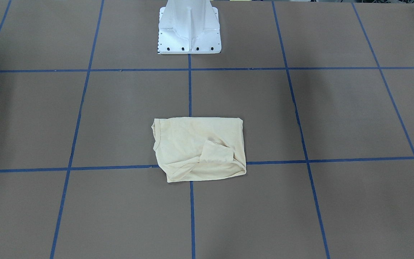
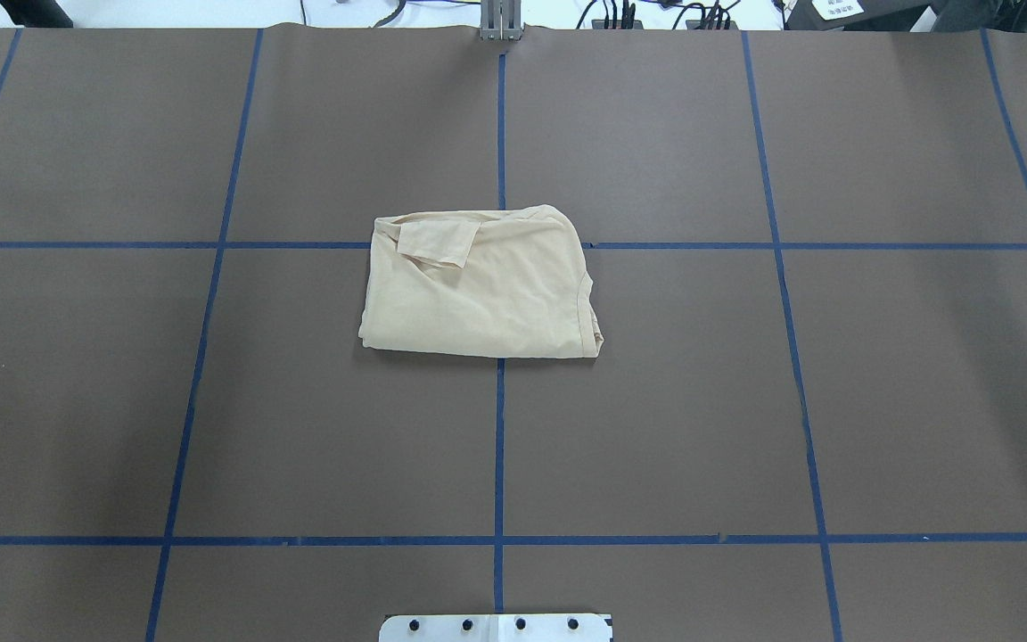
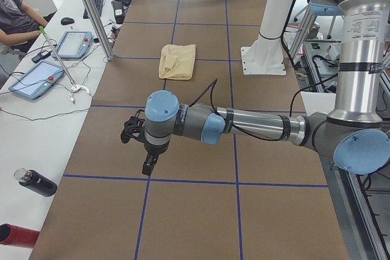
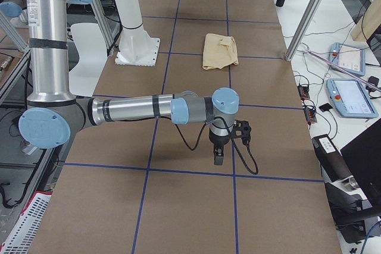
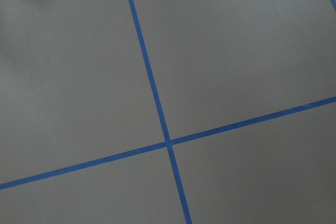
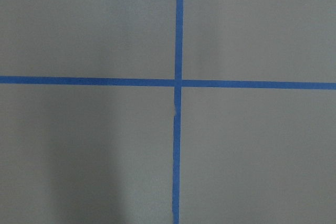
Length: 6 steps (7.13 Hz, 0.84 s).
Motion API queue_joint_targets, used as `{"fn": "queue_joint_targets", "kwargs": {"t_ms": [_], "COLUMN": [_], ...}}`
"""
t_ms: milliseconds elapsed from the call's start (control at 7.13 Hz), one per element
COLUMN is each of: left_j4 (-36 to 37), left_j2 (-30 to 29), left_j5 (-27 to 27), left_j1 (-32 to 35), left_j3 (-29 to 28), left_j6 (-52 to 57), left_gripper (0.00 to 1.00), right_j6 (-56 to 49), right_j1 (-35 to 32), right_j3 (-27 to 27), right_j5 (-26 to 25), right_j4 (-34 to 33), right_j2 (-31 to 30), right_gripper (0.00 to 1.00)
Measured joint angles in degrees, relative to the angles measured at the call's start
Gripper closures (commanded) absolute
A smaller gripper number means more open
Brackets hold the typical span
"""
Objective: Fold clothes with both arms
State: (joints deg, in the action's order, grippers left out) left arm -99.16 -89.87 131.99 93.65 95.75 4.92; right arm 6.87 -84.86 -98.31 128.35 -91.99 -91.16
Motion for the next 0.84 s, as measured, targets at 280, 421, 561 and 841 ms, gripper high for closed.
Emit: {"fn": "queue_joint_targets", "kwargs": {"t_ms": [280,421,561,841], "left_j4": [-1.62,-1.71,-1.95,-2.89], "left_j2": [0.17,0.77,1.34,1.51], "left_j5": [-0.14,-0.01,0.60,2.19], "left_j1": [0.05,0.07,0.03,-0.11], "left_j3": [-2.96,-3.27,-3.31,-3.32], "left_j6": [0.08,0.09,0.09,0.09], "left_gripper": [0.00,0.00,0.00,0.00], "right_j6": [0.07,0.17,0.24,0.33], "right_j1": [0.18,0.24,0.24,0.21], "right_j3": [0.18,0.63,1.11,1.47], "right_j5": [0.04,0.05,0.62,4.74], "right_j4": [-0.05,-0.07,-0.07,-0.09], "right_j2": [-0.18,0.05,0.05,-1.50], "right_gripper": [0.00,0.00,0.00,0.00]}}
